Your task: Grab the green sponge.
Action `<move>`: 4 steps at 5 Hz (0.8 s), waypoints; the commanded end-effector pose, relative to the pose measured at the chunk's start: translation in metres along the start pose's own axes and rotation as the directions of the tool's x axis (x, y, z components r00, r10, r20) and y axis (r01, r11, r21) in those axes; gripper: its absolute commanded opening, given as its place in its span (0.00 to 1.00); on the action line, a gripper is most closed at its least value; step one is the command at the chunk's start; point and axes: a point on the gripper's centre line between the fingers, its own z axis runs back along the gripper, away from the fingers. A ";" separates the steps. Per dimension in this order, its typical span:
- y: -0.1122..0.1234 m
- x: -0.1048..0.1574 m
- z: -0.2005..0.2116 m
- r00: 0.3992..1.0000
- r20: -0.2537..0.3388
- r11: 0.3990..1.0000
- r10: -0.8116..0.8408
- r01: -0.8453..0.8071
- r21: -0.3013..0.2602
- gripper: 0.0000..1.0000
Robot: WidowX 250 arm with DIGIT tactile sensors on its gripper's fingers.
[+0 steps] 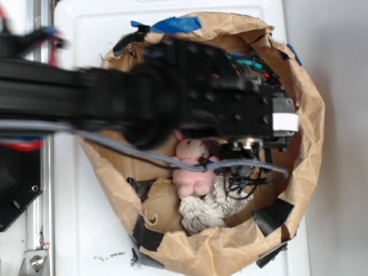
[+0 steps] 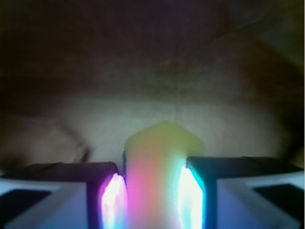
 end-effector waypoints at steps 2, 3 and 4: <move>0.010 -0.015 0.084 0.987 -0.149 0.998 0.055 -0.057 -0.007 0.00; 0.009 -0.018 0.085 0.988 -0.143 0.998 0.058 -0.060 -0.010 0.00; 0.007 -0.016 0.081 0.989 -0.132 0.998 0.059 -0.059 0.007 0.00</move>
